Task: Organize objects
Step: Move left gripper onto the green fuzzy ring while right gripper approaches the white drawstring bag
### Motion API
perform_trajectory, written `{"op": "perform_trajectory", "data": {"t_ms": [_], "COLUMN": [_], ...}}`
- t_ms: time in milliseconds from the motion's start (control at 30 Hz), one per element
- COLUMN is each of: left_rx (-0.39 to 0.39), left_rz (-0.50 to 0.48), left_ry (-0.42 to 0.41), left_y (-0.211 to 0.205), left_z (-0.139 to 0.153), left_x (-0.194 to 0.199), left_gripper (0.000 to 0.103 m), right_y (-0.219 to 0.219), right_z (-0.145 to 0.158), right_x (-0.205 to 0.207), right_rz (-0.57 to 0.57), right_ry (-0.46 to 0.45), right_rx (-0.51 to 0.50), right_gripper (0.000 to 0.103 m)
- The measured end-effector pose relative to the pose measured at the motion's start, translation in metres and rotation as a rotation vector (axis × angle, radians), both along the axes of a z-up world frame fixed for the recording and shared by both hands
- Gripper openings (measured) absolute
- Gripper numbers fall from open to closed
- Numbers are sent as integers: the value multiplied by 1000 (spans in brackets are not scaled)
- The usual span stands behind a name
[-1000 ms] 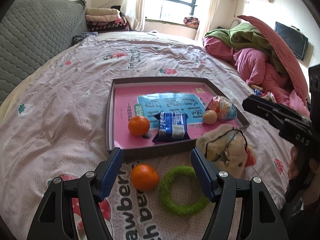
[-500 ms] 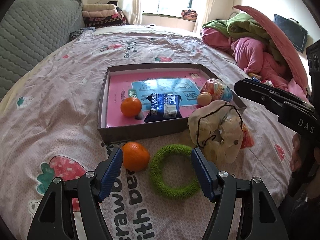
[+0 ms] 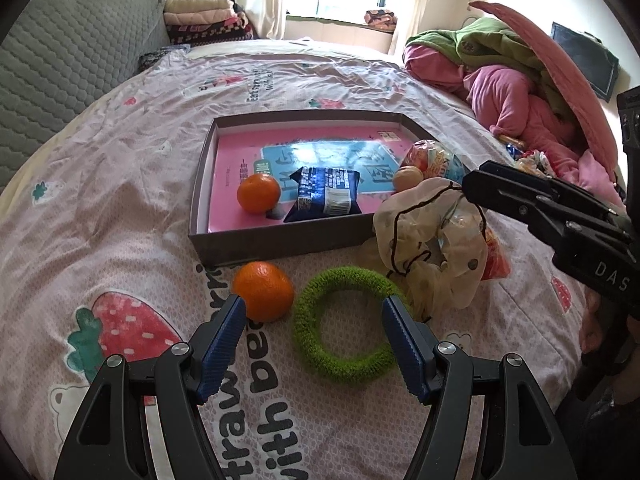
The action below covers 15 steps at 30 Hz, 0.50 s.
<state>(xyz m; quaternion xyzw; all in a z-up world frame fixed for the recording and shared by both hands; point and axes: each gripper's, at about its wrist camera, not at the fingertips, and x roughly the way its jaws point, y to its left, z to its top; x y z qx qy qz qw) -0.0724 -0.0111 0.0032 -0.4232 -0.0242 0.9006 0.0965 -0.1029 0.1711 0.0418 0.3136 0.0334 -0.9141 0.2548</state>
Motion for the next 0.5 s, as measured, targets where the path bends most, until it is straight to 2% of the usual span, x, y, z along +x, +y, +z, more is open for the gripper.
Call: {"op": "perform_trajectory", "data": {"t_ms": [500], "left_rx": [3], "left_rz": [3], "left_ry": [-34], "left_y": [3], "left_z": [-8], "left_x": [3], "left_gripper": [72], "right_y": [-6], "right_z": [-9], "right_x": [4], "right_rz": [8], "right_ry": [-6], "right_rx": [42], "right_gripper": [36]}}
